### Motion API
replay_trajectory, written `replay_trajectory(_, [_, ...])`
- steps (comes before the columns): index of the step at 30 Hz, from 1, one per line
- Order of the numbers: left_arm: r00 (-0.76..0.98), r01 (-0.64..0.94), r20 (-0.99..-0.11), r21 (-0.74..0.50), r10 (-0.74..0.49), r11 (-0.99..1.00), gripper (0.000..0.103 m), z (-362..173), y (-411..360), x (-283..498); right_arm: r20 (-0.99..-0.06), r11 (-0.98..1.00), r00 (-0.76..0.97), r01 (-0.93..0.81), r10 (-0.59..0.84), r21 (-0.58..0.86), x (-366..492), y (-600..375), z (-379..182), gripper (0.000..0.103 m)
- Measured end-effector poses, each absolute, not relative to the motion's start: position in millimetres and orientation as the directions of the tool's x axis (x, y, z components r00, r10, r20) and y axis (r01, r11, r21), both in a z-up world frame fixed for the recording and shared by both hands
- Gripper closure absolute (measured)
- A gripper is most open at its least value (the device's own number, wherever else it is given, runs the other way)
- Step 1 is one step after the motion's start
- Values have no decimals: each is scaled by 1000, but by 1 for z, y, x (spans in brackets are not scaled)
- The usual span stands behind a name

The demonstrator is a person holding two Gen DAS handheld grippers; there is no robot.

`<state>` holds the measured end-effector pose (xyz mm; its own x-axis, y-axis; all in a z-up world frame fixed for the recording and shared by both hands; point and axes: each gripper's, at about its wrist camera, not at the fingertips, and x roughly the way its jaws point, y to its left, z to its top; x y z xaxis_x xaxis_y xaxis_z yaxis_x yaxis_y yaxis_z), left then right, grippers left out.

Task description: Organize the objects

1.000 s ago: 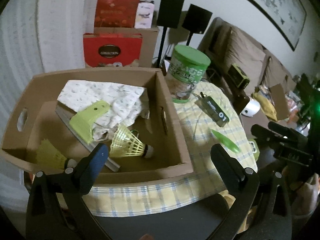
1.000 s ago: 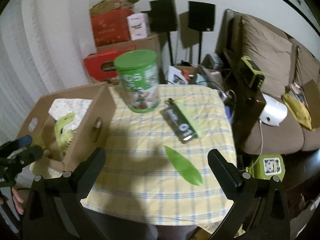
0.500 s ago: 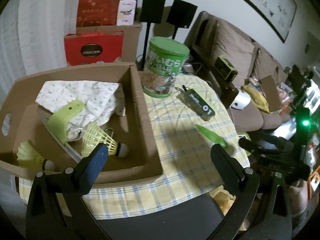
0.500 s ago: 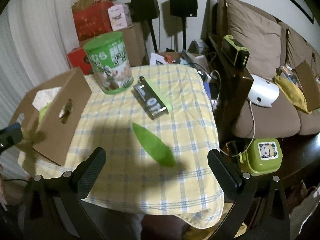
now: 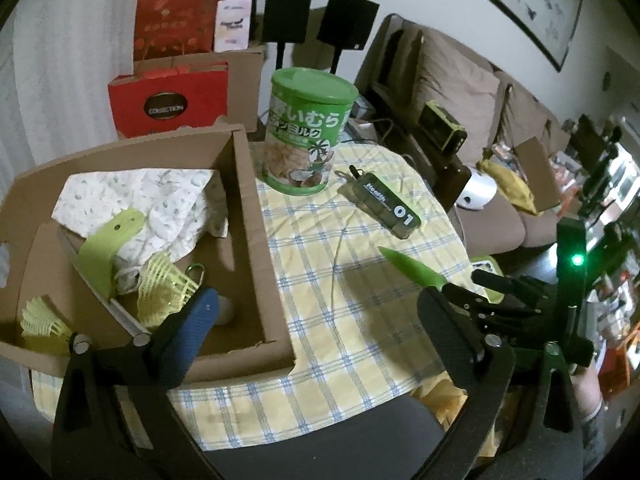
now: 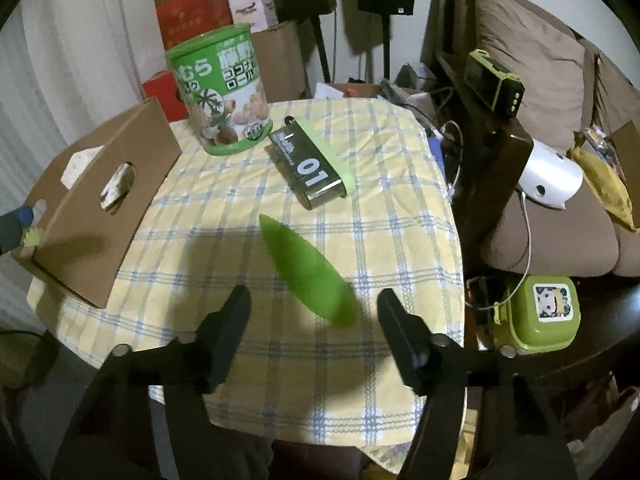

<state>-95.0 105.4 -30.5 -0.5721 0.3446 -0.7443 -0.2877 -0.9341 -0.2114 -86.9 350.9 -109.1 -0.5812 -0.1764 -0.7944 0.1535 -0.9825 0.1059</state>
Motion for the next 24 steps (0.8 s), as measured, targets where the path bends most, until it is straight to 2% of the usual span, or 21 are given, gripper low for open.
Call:
replay_trajectory(8, [-543, -306, -747, -250, 384, -919, 7, -35, 118, -99, -804, -965, -560, 257, -198, 59, -103, 340, -123, 51])
replay_trajectory(21, [-529, -314, -745, -274, 407, -909, 7, -34, 124, -101, -814, -944, -548, 330, -195, 5, -111, 336, -138, 51])
replay_trajectory(24, [-524, -319, -746, -275, 411, -907, 7, -35, 128, -101, -807, -945, -557, 326, -199, 8, -109, 336, -138, 57])
